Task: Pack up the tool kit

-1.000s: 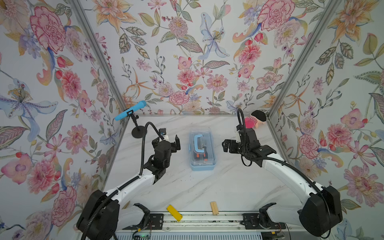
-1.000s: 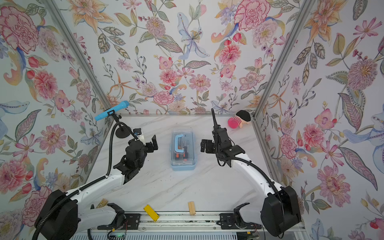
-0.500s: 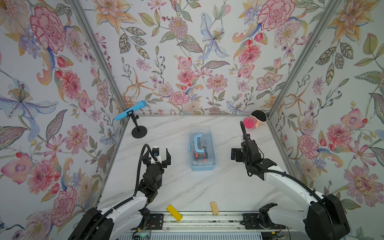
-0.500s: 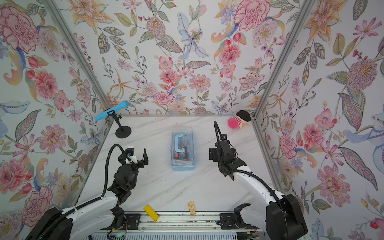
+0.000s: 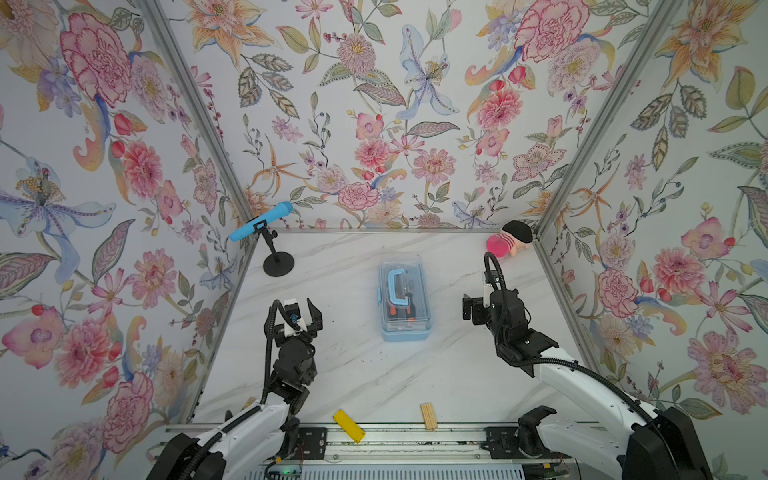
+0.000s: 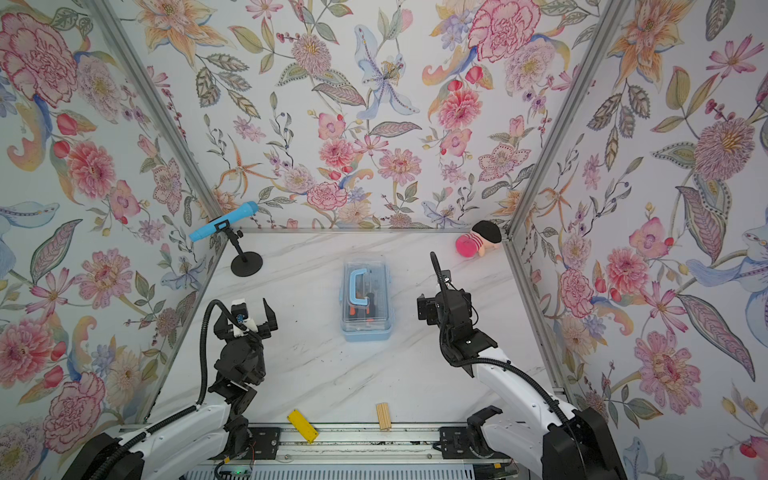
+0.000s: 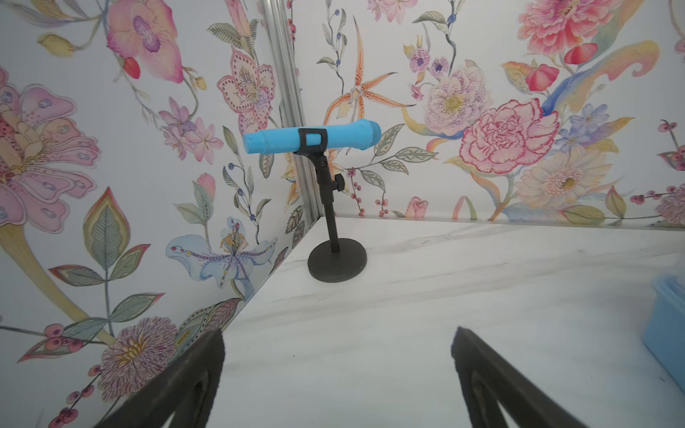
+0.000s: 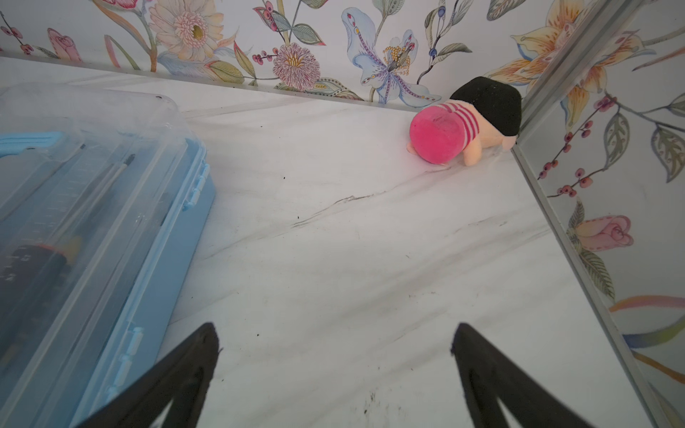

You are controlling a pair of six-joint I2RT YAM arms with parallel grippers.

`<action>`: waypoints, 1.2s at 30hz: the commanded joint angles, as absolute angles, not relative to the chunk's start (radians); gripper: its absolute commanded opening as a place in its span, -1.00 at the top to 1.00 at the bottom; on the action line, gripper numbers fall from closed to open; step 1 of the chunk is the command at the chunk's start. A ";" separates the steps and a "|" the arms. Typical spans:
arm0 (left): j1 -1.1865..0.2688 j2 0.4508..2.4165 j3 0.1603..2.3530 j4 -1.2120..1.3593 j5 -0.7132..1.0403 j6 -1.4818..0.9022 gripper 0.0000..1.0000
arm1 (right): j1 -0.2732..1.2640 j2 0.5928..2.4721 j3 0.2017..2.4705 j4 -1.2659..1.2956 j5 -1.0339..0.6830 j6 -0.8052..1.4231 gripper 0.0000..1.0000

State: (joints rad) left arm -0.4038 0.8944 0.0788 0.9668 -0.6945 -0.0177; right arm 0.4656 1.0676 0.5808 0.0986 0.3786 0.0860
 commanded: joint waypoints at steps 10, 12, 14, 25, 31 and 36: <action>-0.202 1.425 0.061 1.590 -0.577 0.034 -0.99 | 0.406 1.142 0.527 0.321 0.404 0.038 -0.98; -0.187 1.519 0.060 1.679 -0.556 0.025 -0.98 | 0.399 1.139 0.516 0.345 0.415 0.012 -0.98; -0.197 1.552 0.023 1.772 -0.504 0.058 -0.98 | 0.382 1.131 0.502 0.361 0.433 -0.005 -0.98; -0.185 1.623 0.094 1.677 -0.431 0.062 -0.98 | 0.196 1.206 0.396 0.624 0.417 -0.048 -0.98; -0.186 1.623 0.098 1.669 -0.435 0.063 -0.98 | 0.123 1.517 0.361 0.983 0.314 -0.067 -0.99; -0.185 1.623 0.100 1.665 -0.436 0.063 -0.98 | 0.050 1.503 0.354 0.943 0.142 -0.024 -0.99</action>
State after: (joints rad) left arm -0.1898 1.6287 0.0860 1.5131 -0.4480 0.0467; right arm 0.0795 1.5181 0.3717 0.8257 0.2657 -0.0368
